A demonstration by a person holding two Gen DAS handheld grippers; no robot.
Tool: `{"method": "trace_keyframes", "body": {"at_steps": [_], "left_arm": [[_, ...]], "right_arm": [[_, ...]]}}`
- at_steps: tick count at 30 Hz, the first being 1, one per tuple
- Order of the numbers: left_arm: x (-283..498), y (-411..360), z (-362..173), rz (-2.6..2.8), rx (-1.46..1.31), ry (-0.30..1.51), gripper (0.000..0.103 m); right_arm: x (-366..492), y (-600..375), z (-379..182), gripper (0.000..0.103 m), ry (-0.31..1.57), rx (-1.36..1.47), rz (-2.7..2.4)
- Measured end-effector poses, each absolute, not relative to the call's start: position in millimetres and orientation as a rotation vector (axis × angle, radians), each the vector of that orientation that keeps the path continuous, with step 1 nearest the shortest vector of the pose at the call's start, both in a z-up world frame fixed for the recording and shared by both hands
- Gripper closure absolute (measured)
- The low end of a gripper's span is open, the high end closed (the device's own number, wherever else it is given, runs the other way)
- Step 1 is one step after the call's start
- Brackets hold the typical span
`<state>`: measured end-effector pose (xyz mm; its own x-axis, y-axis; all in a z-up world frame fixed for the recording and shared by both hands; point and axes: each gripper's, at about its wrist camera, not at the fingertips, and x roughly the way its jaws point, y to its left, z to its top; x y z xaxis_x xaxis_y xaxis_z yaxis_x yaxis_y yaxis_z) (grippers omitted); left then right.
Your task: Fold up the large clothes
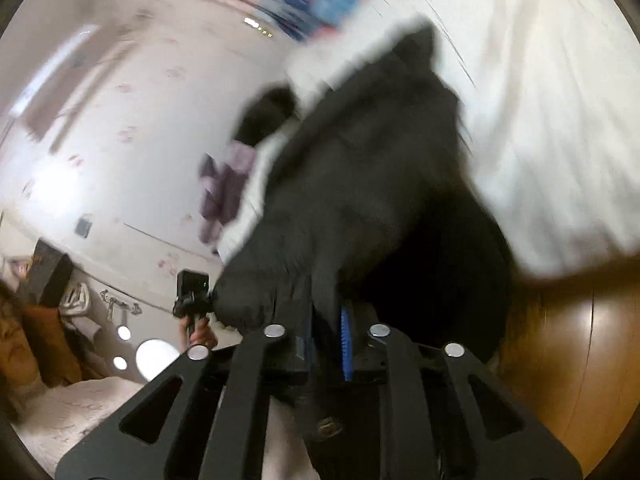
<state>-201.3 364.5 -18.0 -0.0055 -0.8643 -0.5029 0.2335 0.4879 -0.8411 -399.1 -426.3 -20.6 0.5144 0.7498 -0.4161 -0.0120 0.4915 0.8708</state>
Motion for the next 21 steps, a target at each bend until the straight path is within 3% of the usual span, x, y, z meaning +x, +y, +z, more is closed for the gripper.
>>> {"method": "trace_keyframes", "body": {"at_steps": [2, 4, 9, 10, 11, 12, 14, 17, 21], "left_arm": [[-198.9, 372.1, -30.2, -0.948, -0.687, 1.29, 0.046], [-198.3, 371.7, -33.6, -0.924, -0.695, 1.292, 0.032], [-193.3, 366.4, -21.8, -0.904, -0.676, 1.229, 0.028], [-193.2, 366.6, -18.4, -0.892, -0.679, 1.199, 0.034], [-192.8, 366.1, -16.6, -0.89, -0.687, 1.183, 0.051], [-190.6, 365.3, -16.5, -0.891, -0.687, 1.187, 0.06], [-192.3, 361.5, -12.9, -0.889, -0.662, 1.172, 0.078], [-197.6, 358.1, 3.5, -0.898, -0.644, 1.121, 0.087], [-203.3, 359.1, 31.4, -0.986, -0.664, 1.011, 0.09]], "right_arm": [[-402.2, -429.3, -37.8, 0.062, 0.961, 0.999, 0.545], [-402.6, -426.4, -43.3, 0.055, 0.959, 1.018, 0.563], [-395.0, -410.8, -34.9, 0.054, 0.93, 1.004, 0.592], [-395.0, -407.1, -33.7, 0.054, 0.912, 1.007, 0.602], [-393.3, -402.0, -32.6, 0.055, 0.898, 1.003, 0.611], [-393.1, -396.0, -36.6, 0.058, 0.896, 0.999, 0.618], [-387.8, -379.3, -41.6, 0.086, 0.915, 0.972, 0.621], [-383.7, -365.9, -37.0, 0.094, 0.85, 0.97, 0.65], [-388.8, -376.0, 0.5, 0.095, 0.635, 0.989, 0.712]]}}
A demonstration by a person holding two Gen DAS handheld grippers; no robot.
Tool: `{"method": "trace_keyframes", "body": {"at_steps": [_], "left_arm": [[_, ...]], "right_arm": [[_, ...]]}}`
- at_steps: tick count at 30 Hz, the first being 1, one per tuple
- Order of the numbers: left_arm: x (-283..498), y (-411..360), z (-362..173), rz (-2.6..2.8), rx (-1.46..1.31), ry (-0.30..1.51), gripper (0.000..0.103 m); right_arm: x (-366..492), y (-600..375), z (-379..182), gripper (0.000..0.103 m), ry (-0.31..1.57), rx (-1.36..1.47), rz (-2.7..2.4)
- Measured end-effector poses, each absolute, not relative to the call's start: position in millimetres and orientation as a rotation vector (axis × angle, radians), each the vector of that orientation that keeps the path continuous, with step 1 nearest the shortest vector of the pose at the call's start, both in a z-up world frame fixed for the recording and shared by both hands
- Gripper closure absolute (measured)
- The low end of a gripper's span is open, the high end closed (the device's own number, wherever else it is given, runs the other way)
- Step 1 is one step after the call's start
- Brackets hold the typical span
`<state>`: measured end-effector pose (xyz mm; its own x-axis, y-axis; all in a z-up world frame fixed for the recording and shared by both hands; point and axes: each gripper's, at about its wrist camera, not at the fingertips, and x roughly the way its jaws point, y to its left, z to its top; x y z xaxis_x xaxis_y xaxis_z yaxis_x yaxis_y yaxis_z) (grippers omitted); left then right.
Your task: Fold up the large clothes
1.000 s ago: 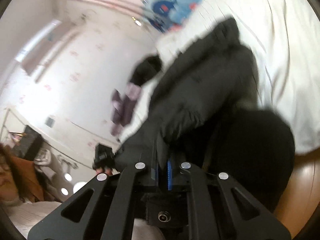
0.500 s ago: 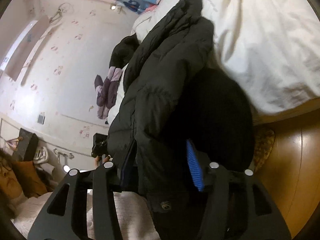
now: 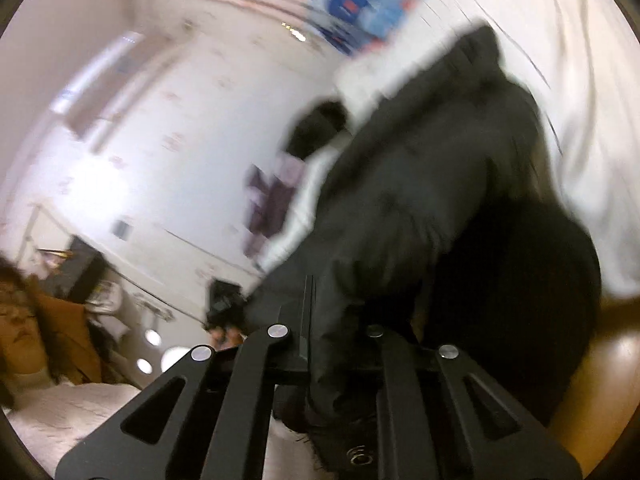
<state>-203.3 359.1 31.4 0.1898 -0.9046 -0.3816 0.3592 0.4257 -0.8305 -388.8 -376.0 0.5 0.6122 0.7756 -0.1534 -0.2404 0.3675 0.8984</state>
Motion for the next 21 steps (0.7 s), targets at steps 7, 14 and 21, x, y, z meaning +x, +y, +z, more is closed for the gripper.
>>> {"method": "trace_keyframes", "body": {"at_steps": [7, 14, 21], "left_arm": [[-195.9, 365.8, -8.5, -0.996, -0.67, 1.157, 0.079], [-194.2, 369.5, -26.9, -0.958, -0.7, 1.17, 0.062], [-177.3, 361.2, 36.1, -1.019, -0.745, 0.939, 0.087]], "right_arm": [[-390.1, -393.5, -11.6, 0.092, 0.721, 0.95, 0.712], [-379.0, -376.8, -58.7, 0.082, 0.878, 0.998, 0.737], [-359.7, -403.9, -29.7, 0.085, 0.386, 1.198, 0.834]]}}
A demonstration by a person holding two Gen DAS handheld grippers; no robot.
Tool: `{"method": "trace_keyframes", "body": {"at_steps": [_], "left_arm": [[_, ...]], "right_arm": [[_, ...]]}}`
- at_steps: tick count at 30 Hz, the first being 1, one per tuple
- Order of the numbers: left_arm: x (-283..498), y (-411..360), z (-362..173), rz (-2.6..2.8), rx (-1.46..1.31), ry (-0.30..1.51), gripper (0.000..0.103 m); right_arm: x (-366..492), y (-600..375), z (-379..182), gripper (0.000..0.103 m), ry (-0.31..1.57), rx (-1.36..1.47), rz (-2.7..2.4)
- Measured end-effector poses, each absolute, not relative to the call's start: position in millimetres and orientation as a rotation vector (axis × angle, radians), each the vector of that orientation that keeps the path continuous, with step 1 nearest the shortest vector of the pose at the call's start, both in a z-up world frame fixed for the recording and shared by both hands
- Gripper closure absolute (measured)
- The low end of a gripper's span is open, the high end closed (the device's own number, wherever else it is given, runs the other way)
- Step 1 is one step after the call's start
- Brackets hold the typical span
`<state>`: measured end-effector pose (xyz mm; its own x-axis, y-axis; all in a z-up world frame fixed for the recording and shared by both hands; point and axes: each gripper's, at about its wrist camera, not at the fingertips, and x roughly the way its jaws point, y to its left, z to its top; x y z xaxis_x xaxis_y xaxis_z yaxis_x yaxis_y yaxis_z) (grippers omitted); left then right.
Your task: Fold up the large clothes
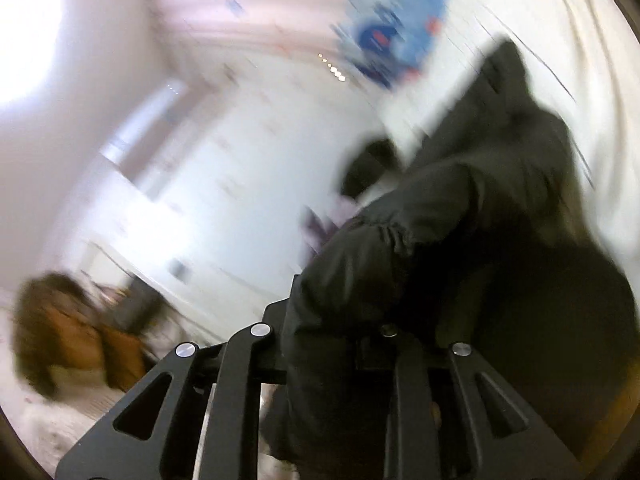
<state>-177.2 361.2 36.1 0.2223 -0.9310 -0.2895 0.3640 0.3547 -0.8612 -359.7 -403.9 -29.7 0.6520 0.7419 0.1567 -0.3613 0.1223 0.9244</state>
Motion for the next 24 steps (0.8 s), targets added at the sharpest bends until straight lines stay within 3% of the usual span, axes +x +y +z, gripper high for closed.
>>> {"method": "trace_keyframes", "body": {"at_steps": [5, 17, 24], "left_arm": [[-144.3, 364.1, 62.6, -1.054, -0.844, 0.838, 0.087], [-65.1, 336.7, 97.9, -1.032, -0.898, 0.739, 0.087], [5.9, 313.4, 102.5, -0.945, -0.942, 0.736, 0.087]], "right_arm": [[-325.1, -416.6, -10.3, 0.086, 0.241, 1.213, 0.861], [-234.5, -447.4, 30.9, 0.086, 0.186, 1.205, 0.82], [-164.0, -469.4, 23.9, 0.086, 0.191, 1.273, 0.707]]}}
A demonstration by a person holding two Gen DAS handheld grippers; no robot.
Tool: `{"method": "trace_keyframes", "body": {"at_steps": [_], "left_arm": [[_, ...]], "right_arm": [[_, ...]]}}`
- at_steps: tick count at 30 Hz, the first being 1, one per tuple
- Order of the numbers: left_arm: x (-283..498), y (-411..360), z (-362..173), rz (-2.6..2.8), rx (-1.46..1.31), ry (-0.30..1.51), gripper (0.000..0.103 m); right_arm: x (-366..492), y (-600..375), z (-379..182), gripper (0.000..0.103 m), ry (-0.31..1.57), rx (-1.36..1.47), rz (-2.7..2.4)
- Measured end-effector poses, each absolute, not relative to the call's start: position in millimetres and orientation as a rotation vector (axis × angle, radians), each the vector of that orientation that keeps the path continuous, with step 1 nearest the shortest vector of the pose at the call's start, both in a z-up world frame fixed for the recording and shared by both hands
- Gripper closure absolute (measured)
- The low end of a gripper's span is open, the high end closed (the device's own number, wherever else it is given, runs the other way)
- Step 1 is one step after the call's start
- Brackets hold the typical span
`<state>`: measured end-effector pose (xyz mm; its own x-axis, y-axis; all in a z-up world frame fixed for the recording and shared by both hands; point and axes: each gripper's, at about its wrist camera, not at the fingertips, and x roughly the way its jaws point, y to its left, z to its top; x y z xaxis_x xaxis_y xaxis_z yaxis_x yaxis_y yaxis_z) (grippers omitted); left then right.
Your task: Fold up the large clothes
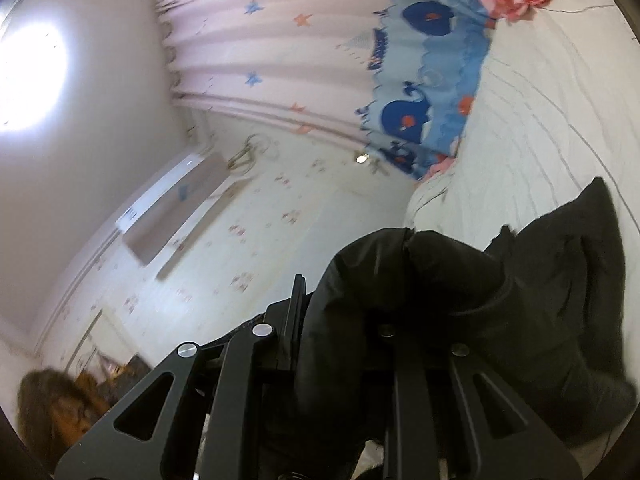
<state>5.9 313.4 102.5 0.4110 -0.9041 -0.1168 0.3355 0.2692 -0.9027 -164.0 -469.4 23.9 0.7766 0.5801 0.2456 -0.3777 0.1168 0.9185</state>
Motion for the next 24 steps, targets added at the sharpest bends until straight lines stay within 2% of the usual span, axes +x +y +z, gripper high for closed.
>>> {"method": "trace_keyframes", "body": {"at_steps": [6, 13, 19, 21, 22, 23, 24], "left_arm": [[72.6, 304.2, 56.6, -0.74, -1.021, 0.789, 0.087], [109.6, 302.3, -32.8, -0.499, -1.089, 0.926, 0.087], [123.7, 300.5, -47.1, -0.435, -1.095, 1.012, 0.087], [126.9, 302.3, -38.3, -0.434, -1.11, 1.042, 0.078], [125.6, 307.3, -29.4, -0.466, -1.173, 1.034, 0.057], [124.4, 309.2, -21.3, -0.49, -1.215, 1.017, 0.032], [121.0, 313.9, -11.8, -0.516, -1.262, 0.983, 0.024]], "right_arm": [[-94.5, -484.3, -15.8, 0.086, 0.282, 1.299, 0.547], [-24.2, -478.5, -82.0, 0.086, 0.461, 1.279, 0.366], [19.3, -468.6, -106.3, 0.086, 0.571, 1.22, 0.276], [28.7, -465.7, -103.0, 0.085, 0.608, 1.203, 0.259], [31.9, -464.2, -100.0, 0.082, 0.624, 1.204, 0.253], [33.4, -463.5, -97.0, 0.075, 0.643, 1.212, 0.244], [31.8, -463.3, -92.4, 0.069, 0.648, 1.226, 0.25]]}}
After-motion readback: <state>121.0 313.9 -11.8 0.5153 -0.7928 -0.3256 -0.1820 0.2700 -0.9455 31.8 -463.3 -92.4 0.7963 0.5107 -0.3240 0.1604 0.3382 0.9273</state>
